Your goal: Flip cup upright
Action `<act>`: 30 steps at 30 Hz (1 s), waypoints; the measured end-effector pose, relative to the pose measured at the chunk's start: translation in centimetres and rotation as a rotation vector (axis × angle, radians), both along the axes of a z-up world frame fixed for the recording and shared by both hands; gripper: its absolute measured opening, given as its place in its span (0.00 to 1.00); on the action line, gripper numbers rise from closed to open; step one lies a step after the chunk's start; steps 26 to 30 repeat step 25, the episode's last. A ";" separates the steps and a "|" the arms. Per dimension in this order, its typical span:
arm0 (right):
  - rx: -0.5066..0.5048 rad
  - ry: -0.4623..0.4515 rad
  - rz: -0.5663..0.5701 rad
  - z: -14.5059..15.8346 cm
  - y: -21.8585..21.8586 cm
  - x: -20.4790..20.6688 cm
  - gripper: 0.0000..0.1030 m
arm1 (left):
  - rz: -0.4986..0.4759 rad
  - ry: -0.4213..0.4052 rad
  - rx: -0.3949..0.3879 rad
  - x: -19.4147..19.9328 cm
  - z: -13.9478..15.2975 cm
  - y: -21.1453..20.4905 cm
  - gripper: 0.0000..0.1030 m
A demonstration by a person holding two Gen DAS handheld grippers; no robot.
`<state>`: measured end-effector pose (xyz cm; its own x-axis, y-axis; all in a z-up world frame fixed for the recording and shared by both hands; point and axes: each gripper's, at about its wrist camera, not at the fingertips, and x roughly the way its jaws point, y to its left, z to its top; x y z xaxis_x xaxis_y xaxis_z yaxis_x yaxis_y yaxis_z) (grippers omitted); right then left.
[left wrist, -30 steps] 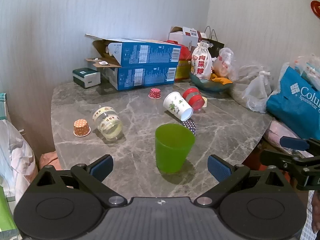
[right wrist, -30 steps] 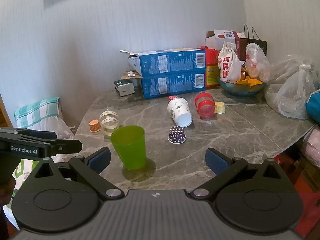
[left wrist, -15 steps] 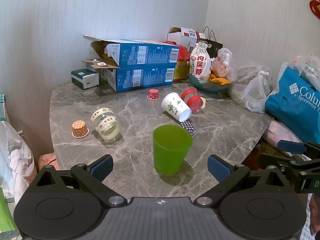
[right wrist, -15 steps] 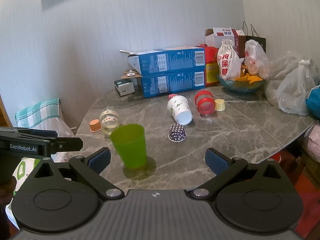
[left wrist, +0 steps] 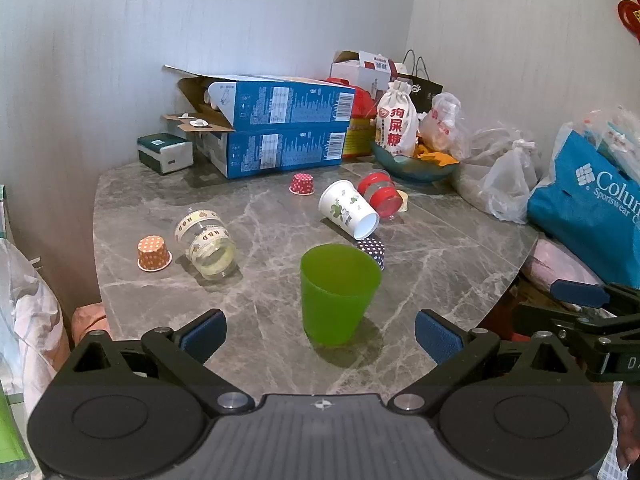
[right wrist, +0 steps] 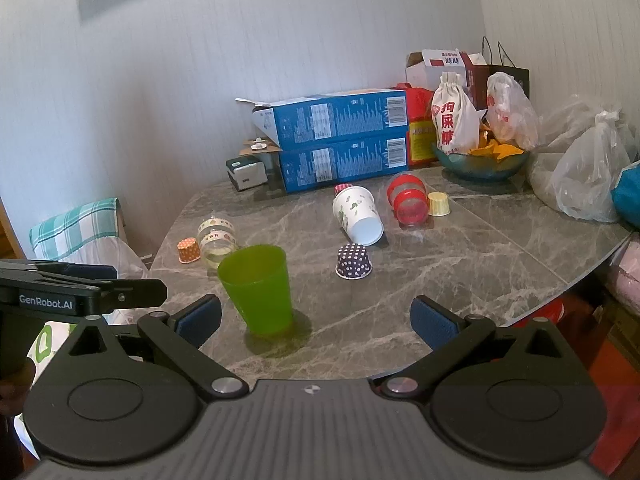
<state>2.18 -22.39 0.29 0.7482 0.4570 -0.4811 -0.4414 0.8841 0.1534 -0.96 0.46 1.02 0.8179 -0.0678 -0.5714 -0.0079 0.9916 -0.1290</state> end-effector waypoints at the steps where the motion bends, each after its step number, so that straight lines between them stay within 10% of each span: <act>1: 0.001 0.001 0.000 0.0 0.0 0.0 0.99 | 0.000 0.001 -0.001 0.0 -0.1 0.0 0.99; 30: -0.002 0.009 0.008 -0.5 0.3 0.3 0.99 | -0.004 -0.002 -0.011 0.2 -0.4 0.4 0.99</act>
